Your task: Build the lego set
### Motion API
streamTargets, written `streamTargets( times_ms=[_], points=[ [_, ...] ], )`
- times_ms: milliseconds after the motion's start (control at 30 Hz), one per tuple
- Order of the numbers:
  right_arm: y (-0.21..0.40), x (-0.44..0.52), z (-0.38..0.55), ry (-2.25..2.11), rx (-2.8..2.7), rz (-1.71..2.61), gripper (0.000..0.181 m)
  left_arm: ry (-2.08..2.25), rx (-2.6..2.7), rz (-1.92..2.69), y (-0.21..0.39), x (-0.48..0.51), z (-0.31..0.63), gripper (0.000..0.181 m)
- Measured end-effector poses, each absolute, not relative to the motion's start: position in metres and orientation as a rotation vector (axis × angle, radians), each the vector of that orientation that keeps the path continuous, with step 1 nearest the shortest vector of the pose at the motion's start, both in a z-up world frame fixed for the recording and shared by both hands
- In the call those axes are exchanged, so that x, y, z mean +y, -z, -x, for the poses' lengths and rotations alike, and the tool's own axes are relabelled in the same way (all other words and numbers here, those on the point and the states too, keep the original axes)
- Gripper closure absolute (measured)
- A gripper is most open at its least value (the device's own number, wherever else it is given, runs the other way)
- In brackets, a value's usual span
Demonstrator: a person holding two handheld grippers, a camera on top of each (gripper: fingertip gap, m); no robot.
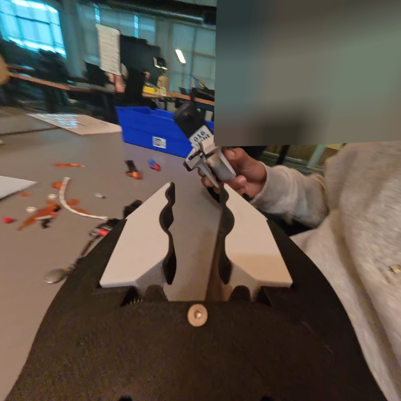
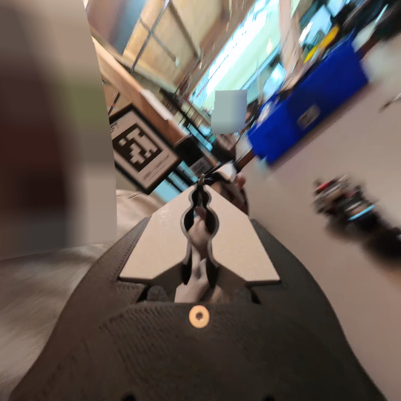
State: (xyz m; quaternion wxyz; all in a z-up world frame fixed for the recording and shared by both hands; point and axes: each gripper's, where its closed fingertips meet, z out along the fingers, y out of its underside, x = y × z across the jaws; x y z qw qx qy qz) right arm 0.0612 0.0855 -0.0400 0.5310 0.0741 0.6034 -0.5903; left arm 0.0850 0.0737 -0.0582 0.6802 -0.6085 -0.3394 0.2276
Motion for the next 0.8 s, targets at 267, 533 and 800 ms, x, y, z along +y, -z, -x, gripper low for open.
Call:
streamTargets(
  times_ms=[267,533,800],
  points=[
    [0.048,0.079,-0.028,1.468,1.343,-0.224,0.181,-0.695,-0.854,1.593,0.085,0.051,-0.053,0.145],
    [0.025,0.054,-0.014,1.614,1.427,-0.030,0.181,-0.726,-0.772,1.588,0.051,0.020,-0.003,0.158],
    [0.000,0.063,0.004,1.793,1.284,0.051,0.181,-0.799,-0.731,1.460,0.043,-0.003,0.009,0.159]
  ],
)
